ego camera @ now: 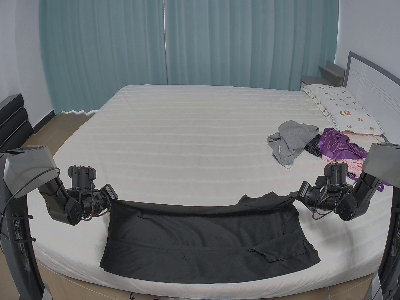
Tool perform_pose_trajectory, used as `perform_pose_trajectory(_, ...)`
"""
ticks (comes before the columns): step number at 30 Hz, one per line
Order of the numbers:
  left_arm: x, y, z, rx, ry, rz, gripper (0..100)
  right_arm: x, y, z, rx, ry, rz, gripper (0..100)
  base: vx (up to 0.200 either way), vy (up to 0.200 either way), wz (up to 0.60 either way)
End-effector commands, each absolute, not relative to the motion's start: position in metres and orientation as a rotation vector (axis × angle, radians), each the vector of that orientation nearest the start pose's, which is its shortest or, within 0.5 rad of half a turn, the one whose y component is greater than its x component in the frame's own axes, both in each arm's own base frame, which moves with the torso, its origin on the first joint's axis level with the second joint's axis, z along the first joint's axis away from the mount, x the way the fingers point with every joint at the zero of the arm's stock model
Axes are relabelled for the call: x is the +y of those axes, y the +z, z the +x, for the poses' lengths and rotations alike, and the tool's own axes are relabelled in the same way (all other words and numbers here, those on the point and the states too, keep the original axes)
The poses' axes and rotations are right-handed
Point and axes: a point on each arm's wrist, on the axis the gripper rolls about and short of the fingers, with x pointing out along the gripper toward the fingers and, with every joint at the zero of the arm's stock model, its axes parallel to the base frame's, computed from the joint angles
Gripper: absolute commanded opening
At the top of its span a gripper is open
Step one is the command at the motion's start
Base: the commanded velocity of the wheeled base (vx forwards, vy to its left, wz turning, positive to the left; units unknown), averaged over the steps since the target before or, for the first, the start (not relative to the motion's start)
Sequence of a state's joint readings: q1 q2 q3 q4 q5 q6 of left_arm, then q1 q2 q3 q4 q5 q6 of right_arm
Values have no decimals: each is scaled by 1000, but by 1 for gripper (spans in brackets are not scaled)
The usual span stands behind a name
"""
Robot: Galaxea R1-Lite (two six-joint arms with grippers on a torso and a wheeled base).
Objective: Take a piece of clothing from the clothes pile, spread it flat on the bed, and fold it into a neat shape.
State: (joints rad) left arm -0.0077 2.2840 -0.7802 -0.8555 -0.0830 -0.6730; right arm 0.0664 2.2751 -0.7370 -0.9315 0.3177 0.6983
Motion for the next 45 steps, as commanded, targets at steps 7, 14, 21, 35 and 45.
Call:
perform_pose_trajectory(7, -5, 3, 341, 686, 138, -654, 0, 20, 1, 327, 734, 175, 748, 0, 0, 0, 0)
perform_pose_trajectory(14, -5, -2, 321, 728, 141, -640, 0, 16, -7, 314, 765, 183, 740, 0, 0, 0, 0)
perform_pose_trajectory(21, -6, -12, 299, 757, 134, -605, 0, 14, -16, 298, 818, 220, 668, 0, 0, 0, 0)
perform_pose_trajectory(35, -5, -24, 273, 815, 118, -546, 0, 13, -32, 285, 878, 244, 565, 0, 0, 0, 0)
perform_pose_trajectory(45, -12, -29, 261, 873, 99, -512, 0, 14, -47, 282, 896, 264, 497, 0, 0, 0, 0)
